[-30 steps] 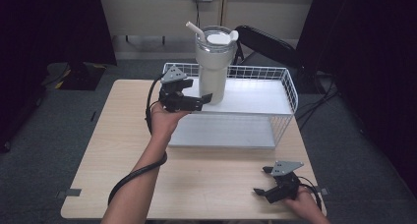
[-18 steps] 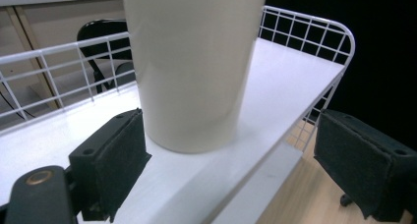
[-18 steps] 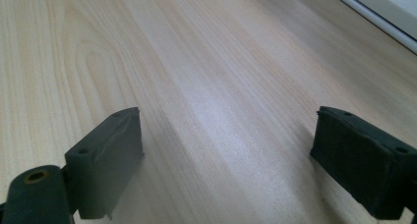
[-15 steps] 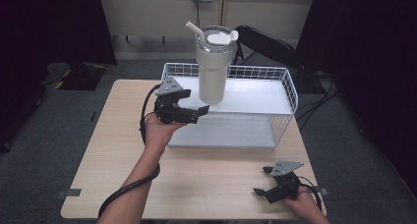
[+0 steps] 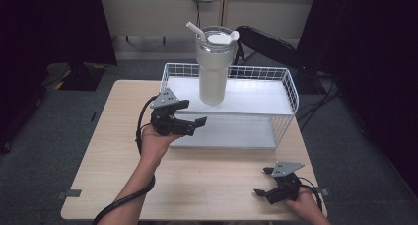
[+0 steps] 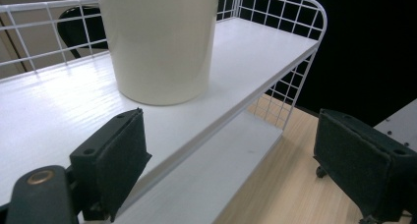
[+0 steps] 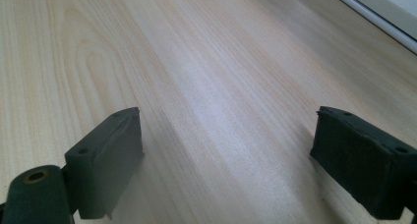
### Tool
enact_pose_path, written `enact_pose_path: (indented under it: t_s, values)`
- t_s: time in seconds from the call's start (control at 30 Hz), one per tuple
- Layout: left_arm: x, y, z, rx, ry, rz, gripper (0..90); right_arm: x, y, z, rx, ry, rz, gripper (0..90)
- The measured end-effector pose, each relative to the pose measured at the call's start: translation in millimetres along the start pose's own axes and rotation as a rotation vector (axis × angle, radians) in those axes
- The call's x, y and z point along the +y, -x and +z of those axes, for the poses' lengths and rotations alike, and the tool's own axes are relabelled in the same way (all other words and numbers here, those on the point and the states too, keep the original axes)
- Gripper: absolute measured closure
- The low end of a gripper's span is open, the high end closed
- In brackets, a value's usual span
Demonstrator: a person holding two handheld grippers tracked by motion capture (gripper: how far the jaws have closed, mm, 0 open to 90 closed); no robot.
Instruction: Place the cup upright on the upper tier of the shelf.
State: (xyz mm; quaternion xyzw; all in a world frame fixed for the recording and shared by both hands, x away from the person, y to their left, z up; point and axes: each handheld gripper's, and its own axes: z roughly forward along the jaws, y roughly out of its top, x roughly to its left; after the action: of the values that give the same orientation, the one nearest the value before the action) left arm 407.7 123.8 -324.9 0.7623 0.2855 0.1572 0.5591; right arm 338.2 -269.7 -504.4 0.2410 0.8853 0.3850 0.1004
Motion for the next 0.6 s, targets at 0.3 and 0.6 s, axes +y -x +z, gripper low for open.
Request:
enact_pose_path:
  t_s: [0.3, 0.6]
  values:
    - [-17.9, 1.7, -4.3, -0.01, -0.008, -0.008, 12.6, 0.0, 0.0, 0.0, 0.0, 0.0, 0.0, 11.1]
    - [-45.4, 3.0, -8.6, -0.018, -0.028, -0.02, 12.6, 0.0, 0.0, 0.0, 0.0, 0.0, 0.0, 11.1]
